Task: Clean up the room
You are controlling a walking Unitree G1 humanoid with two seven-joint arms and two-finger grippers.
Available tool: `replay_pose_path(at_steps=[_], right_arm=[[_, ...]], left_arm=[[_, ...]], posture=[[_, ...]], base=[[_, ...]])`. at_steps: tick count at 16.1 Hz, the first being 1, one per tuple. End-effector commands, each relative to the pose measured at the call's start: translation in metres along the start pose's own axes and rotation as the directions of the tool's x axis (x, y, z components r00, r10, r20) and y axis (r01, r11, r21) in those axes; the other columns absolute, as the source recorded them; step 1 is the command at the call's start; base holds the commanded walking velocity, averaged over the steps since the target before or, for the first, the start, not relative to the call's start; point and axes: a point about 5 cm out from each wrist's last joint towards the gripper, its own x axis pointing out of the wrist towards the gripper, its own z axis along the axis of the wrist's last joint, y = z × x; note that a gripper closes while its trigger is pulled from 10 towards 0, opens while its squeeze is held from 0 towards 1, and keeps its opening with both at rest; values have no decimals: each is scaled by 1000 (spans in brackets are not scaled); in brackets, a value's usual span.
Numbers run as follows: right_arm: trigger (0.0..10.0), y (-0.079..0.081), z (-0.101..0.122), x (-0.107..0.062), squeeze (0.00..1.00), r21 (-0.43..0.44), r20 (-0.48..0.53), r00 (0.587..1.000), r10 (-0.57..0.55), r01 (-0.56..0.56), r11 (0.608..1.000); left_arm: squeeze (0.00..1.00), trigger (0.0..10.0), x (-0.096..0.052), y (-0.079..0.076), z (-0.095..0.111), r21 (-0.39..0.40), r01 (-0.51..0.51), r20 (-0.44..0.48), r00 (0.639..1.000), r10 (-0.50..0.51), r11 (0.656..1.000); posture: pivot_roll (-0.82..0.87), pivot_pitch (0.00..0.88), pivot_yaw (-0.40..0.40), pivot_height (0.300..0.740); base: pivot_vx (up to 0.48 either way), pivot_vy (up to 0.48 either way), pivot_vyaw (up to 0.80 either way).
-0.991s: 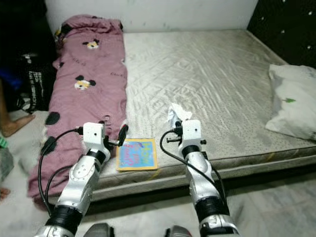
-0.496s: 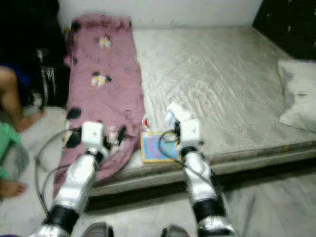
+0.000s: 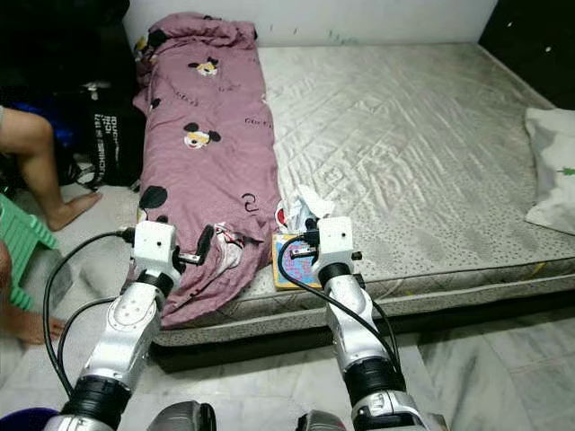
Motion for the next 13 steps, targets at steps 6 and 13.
replay_pose_path(at_steps=[6, 13], right_arm=[[10000, 1, 2, 0, 0, -28, 9, 1000, 18, -18, 999], [10000, 1, 3, 1, 0, -23, 17, 1000, 18, -18, 1000]], left_arm=[[0, 10000, -1, -15, 2, -70, 127, 24, 992, -126, 989], [0, 10000, -2, -7, -1, -33, 61, 1, 998, -61, 998]], posture=[[28, 43, -35, 740], [27, 47, -31, 740]], base=[[0, 0, 800], [0, 0, 800]])
